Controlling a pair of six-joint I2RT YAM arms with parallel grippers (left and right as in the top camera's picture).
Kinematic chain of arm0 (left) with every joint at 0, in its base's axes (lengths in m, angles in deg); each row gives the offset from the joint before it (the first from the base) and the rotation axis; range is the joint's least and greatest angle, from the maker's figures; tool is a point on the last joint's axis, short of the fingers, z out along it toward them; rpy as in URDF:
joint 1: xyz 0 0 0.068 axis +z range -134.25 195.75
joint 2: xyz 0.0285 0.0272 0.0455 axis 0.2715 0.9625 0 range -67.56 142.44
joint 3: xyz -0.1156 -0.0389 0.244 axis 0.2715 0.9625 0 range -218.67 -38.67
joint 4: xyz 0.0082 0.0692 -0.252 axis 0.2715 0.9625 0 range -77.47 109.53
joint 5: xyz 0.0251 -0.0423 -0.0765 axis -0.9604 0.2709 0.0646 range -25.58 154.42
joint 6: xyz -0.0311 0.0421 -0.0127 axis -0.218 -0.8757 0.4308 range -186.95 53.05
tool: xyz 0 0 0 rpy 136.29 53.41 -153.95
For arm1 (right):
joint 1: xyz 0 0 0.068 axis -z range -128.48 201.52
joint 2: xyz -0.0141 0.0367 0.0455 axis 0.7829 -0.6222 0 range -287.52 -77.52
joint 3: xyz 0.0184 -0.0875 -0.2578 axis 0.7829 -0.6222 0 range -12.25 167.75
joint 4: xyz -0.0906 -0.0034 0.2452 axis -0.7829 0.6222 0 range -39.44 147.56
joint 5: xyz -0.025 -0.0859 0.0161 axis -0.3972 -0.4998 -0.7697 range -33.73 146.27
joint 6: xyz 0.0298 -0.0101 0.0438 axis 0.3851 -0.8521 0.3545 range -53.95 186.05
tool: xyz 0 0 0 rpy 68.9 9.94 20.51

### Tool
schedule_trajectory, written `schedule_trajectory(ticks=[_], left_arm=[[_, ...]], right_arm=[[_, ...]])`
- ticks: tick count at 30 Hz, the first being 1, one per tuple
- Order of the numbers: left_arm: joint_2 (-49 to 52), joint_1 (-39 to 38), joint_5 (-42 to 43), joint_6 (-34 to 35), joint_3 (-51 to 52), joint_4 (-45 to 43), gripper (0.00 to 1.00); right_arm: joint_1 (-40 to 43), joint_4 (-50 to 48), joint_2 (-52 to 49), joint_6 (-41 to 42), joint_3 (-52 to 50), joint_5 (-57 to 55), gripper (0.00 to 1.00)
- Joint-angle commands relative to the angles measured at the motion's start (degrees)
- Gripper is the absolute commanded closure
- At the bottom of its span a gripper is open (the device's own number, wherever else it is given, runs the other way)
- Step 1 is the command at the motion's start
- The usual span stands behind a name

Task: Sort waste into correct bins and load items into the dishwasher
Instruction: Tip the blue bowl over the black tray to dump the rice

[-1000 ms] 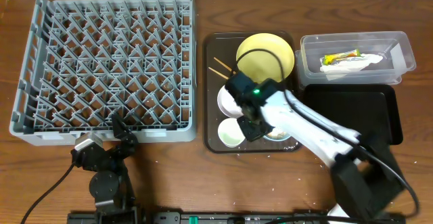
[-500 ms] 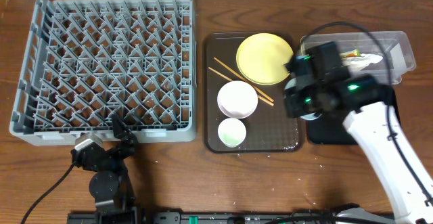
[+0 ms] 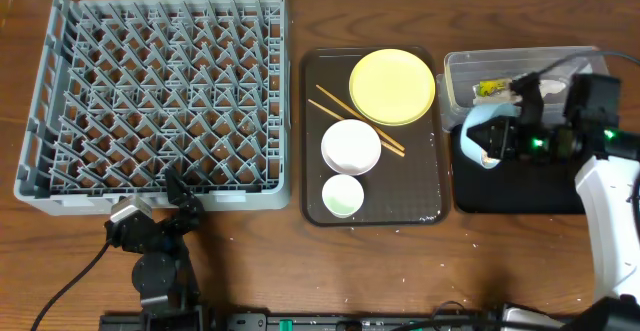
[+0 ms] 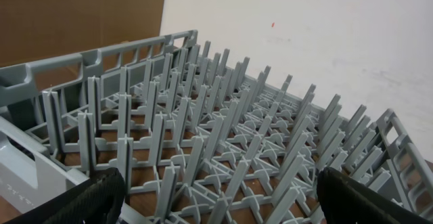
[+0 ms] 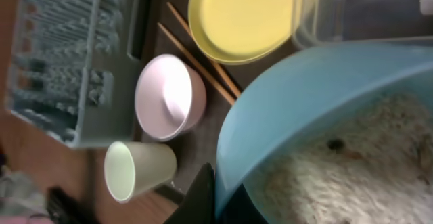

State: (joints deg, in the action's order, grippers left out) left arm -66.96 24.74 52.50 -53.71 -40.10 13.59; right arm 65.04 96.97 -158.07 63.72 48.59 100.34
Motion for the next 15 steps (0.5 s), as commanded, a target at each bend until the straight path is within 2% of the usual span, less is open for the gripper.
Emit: schedule_trajectory(ticks=[1, 8, 15], left_arm=[[-0.37, 0.31, -0.09, -0.74, 1.20, 1.92, 0.08], [-0.37, 0.31, -0.09, -0.74, 1.20, 1.92, 0.08], [-0.37, 0.31, -0.09, -0.74, 1.20, 1.92, 0.08]], right_arm=[[4.35, -3.74, 0.46, -1.18, -4.26, 13.09, 0.99], [11.15, -13.07, 0.39, -1.18, -11.98, 22.73, 0.99], [15.98, -18.21, 0.39, -1.16, -16.61, 29.53, 0.99]])
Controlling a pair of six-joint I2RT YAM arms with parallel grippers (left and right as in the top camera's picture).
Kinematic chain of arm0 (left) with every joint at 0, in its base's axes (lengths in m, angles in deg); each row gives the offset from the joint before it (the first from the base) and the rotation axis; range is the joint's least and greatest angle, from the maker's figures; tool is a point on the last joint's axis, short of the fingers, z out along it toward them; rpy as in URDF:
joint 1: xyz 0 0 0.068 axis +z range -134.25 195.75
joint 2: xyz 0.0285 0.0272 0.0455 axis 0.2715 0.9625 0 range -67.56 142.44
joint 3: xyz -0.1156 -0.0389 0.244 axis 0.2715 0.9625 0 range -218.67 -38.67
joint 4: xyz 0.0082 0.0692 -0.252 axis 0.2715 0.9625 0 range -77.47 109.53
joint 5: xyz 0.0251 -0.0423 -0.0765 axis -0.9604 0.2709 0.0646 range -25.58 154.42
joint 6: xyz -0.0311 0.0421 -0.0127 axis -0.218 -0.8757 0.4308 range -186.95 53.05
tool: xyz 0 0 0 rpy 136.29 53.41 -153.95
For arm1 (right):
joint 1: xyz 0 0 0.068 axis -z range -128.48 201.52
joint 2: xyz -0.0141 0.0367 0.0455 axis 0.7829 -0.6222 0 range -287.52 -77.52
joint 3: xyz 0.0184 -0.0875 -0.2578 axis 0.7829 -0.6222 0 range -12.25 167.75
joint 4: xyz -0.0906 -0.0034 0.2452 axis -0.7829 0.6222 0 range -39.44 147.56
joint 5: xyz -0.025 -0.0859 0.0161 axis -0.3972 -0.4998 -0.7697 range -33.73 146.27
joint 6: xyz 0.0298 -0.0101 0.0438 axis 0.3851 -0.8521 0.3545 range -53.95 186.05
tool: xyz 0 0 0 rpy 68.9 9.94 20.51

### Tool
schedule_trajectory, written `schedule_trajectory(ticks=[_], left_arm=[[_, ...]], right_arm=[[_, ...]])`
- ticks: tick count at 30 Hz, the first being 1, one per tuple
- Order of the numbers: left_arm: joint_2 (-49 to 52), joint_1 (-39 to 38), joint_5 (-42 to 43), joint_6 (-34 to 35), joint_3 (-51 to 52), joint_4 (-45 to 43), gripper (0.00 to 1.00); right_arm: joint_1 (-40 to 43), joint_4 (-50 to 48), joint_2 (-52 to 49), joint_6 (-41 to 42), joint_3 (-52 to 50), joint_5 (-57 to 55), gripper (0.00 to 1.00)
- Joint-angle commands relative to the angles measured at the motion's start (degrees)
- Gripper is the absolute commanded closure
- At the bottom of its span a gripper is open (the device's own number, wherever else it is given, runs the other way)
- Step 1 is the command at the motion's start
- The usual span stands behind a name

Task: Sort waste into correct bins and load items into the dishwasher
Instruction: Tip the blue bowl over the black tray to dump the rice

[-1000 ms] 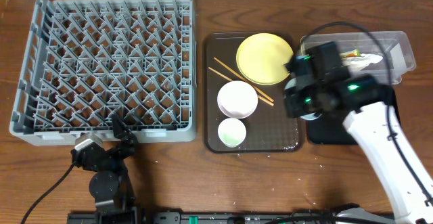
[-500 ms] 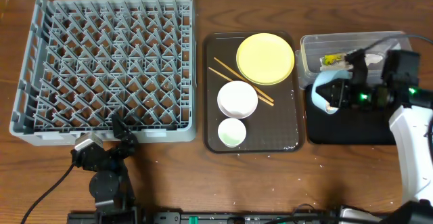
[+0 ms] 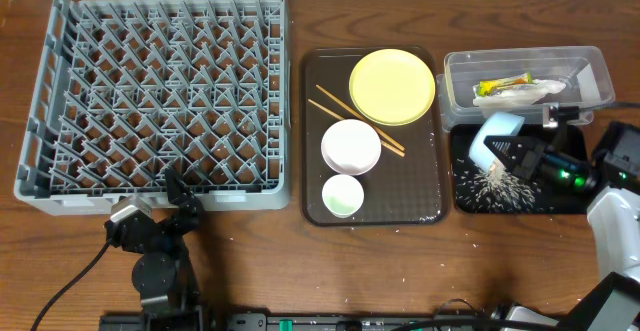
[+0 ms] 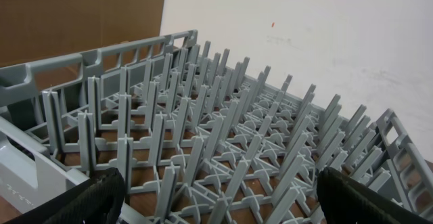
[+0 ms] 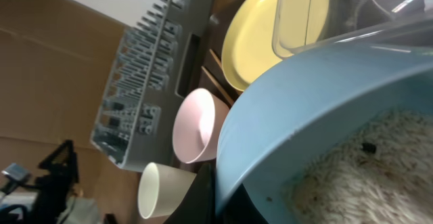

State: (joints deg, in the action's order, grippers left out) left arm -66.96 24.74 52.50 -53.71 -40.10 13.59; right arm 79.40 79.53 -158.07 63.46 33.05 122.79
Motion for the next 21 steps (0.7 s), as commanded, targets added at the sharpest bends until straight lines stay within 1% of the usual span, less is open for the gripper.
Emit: schedule_trajectory(ticks=[1, 15, 21], left_arm=[[-0.37, 0.31, -0.09, -0.76, 1.20, 1.92, 0.08], [-0.37, 0.31, -0.09, -0.74, 1.20, 1.92, 0.08], [-0.37, 0.31, -0.09, -0.74, 1.20, 1.92, 0.08]], right_arm=[[2.27, -1.05, 0.39, -0.90, -1.46, 7.89, 0.99], [11.47, -2.43, 0.39, 0.48, -3.37, 20.02, 0.99], [12.81, -2.43, 0.39, 1.90, -3.37, 20.92, 0.99]])
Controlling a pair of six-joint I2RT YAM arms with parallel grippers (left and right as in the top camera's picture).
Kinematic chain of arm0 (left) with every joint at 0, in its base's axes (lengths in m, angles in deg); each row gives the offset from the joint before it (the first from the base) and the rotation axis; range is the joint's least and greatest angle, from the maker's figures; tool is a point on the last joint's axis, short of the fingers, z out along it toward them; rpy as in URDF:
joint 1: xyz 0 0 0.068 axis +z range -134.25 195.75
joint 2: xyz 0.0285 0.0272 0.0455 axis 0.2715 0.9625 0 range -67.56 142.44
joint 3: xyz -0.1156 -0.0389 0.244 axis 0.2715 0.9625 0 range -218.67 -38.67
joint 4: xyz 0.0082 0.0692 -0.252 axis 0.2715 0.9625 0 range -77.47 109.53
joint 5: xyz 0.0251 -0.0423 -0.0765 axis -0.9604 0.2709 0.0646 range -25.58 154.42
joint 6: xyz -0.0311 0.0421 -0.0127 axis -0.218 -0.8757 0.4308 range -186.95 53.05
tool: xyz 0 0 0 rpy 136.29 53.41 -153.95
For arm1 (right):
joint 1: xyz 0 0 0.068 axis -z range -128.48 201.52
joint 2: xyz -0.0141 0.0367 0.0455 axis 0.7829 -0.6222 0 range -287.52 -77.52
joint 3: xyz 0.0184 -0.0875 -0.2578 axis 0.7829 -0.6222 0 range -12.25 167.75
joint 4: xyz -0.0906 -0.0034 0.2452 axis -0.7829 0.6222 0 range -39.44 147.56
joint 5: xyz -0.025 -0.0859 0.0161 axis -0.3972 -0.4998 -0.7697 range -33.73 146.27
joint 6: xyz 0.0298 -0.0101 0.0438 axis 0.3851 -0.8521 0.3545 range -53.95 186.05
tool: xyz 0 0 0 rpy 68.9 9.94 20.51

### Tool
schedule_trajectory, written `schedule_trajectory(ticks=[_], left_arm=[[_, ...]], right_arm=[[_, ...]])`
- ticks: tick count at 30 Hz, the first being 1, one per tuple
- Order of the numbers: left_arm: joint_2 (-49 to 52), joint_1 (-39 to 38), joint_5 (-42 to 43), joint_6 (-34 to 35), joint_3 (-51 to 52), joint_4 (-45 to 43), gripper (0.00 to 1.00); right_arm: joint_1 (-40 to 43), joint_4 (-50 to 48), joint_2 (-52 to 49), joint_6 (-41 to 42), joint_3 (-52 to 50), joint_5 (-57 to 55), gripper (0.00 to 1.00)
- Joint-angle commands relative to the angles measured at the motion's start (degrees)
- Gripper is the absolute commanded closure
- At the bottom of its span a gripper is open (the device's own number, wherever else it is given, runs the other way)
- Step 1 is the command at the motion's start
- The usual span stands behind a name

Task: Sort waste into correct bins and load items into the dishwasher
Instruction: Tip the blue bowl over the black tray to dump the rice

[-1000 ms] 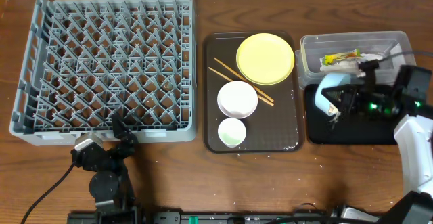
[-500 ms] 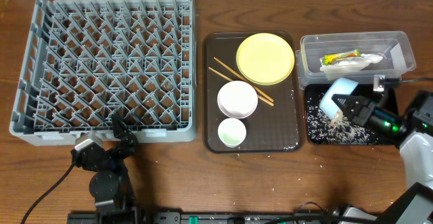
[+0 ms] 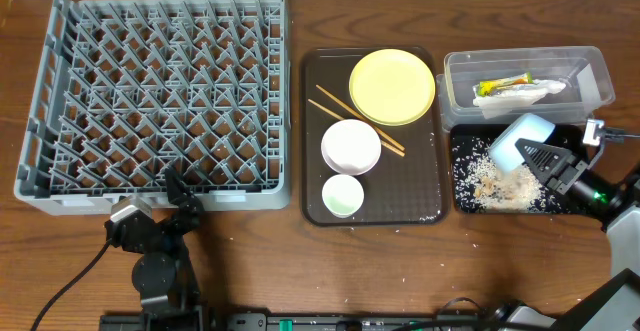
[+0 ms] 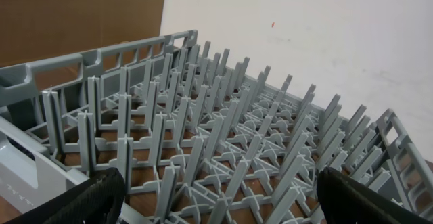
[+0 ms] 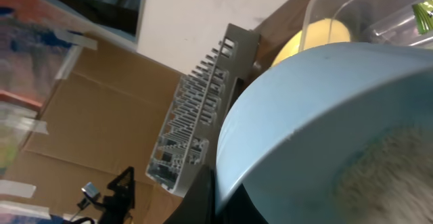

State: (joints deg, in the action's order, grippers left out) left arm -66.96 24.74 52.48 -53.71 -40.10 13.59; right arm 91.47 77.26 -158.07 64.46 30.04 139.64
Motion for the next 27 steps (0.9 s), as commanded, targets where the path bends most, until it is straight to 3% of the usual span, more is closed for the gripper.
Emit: schedule_trajectory(ticks=[1, 5, 12, 16, 22, 27], left_arm=[[-0.37, 0.31, -0.07, -0.74, 1.20, 1.92, 0.08], [-0.37, 0.31, -0.07, -0.74, 1.20, 1.92, 0.08], [-0.37, 0.31, -0.07, -0.74, 1.20, 1.92, 0.08], [-0.37, 0.31, -0.07, -0.74, 1.20, 1.92, 0.08], [-0.37, 0.31, -0.07, -0.74, 1.20, 1.92, 0.08], [-0.37, 0.31, -0.07, -0.74, 1.20, 1.92, 0.08]], right_arm=[[0.76, -0.15, 0.39, 0.92, -0.35, 4.37, 0.99], [0.76, -0.42, 0.39, 3.21, -0.35, 4.74, 0.99], [0.92, -4.94, 0.39, 21.09, -0.35, 2.27, 0.99], [1.09, -5.07, 0.39, 26.45, -0.35, 0.74, 0.99], [1.07, -5.31, 0.42, 27.41, -0.35, -0.70, 0.99], [0.92, -9.51, 0.42, 24.20, -0.35, 4.85, 0.99]])
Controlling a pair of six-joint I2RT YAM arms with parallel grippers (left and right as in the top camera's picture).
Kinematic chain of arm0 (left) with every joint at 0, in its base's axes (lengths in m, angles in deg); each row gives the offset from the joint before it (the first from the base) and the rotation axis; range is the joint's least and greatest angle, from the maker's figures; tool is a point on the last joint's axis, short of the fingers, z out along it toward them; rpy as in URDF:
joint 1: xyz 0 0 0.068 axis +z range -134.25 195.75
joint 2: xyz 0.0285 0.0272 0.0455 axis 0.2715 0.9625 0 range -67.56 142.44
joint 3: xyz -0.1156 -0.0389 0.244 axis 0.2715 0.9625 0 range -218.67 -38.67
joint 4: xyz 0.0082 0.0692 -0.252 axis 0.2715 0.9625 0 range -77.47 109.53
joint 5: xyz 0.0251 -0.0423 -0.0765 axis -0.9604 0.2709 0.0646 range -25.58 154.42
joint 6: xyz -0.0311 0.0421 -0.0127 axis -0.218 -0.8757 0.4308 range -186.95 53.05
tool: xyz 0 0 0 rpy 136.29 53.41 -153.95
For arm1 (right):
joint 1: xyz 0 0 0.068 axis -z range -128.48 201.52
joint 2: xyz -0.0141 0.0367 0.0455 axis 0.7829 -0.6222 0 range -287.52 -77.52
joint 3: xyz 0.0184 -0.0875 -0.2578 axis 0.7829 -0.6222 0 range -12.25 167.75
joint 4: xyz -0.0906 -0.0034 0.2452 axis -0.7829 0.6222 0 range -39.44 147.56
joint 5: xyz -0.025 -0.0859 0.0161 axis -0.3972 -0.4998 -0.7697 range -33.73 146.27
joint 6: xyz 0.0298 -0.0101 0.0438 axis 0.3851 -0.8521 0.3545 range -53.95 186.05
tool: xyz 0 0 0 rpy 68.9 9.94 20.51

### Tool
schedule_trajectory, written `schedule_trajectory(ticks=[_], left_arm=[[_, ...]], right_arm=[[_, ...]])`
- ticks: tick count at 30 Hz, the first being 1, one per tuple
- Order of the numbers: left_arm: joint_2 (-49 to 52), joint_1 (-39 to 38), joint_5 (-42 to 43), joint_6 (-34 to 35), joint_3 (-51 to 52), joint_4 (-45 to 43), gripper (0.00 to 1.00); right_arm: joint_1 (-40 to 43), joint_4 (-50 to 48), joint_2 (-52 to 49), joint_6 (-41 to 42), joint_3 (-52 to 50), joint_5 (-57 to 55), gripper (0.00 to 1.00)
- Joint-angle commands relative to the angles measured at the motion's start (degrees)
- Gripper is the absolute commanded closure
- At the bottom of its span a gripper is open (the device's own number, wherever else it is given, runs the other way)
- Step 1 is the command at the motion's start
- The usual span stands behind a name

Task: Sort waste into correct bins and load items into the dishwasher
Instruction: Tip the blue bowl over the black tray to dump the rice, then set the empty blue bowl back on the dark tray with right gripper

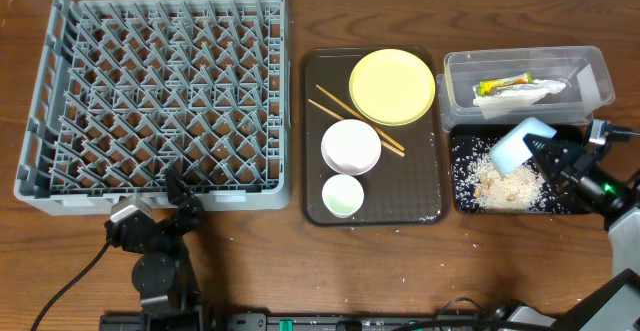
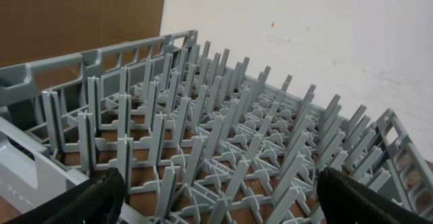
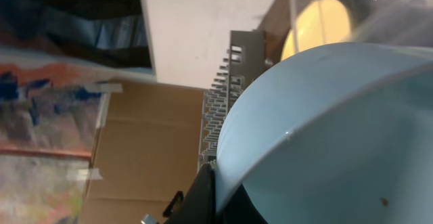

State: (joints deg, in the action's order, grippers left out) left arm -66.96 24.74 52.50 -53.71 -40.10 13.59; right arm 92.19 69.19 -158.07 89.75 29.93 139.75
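My right gripper (image 1: 548, 151) is shut on the rim of a light blue bowl (image 1: 516, 143), tipped on its side over the black bin (image 1: 466, 203). Rice (image 1: 505, 183) lies heaped and scattered in that bin. In the right wrist view the bowl (image 3: 338, 136) fills the frame and its inside looks almost bare. A brown tray (image 1: 432, 211) carries a yellow plate (image 1: 392, 86), wooden chopsticks (image 1: 330, 103), a white bowl (image 1: 350, 146) and a pale green cup (image 1: 343, 195). My left gripper (image 2: 216, 200) is open at the near edge of the grey dishwasher rack (image 1: 155, 96).
A clear plastic bin (image 1: 595, 66) behind the black one holds a yellow wrapper and a white wrapper. The left arm's base sits at the table's front left, just below the rack. White grains speckle the table by the front edge.
The blue bowl is tipped further, its mouth now turned to the side, and its inside shows almost no rice. The right gripper sits slightly higher over the black bin. The left arm has not moved.
First my right gripper held the rice-filled bowl over the bin's left end. Then the bowl was tilted and rice lay in the bin. More rice had piled in the bin by the third moment, and now the bowl is nearly bare.
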Motion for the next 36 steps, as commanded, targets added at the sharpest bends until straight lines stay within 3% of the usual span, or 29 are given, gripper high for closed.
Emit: schedule_trajectory(ticks=[1, 14, 24, 29, 36], left_arm=[[-0.37, 0.31, -0.09, -0.74, 1.20, 1.92, 0.08], [-0.37, 0.31, -0.09, -0.74, 1.20, 1.92, 0.08], [-0.37, 0.31, -0.09, -0.74, 1.20, 1.92, 0.08], [-0.37, 0.31, -0.09, -0.74, 1.20, 1.92, 0.08], [-0.37, 0.31, -0.09, -0.74, 1.20, 1.92, 0.08]], right_arm=[[0.20, -2.14, 0.42, -1.05, -0.24, 5.09, 0.99], [-4.46, -5.16, 0.48, -1.70, -0.22, -1.60, 0.99], [-23.74, -6.05, 6.95, -0.39, 1.75, -14.88, 0.99], [-38.40, 6.56, 8.98, -3.67, 7.15, -31.52, 0.99], [-58.62, 26.62, 8.94, -6.16, 18.21, -69.64, 0.99]])
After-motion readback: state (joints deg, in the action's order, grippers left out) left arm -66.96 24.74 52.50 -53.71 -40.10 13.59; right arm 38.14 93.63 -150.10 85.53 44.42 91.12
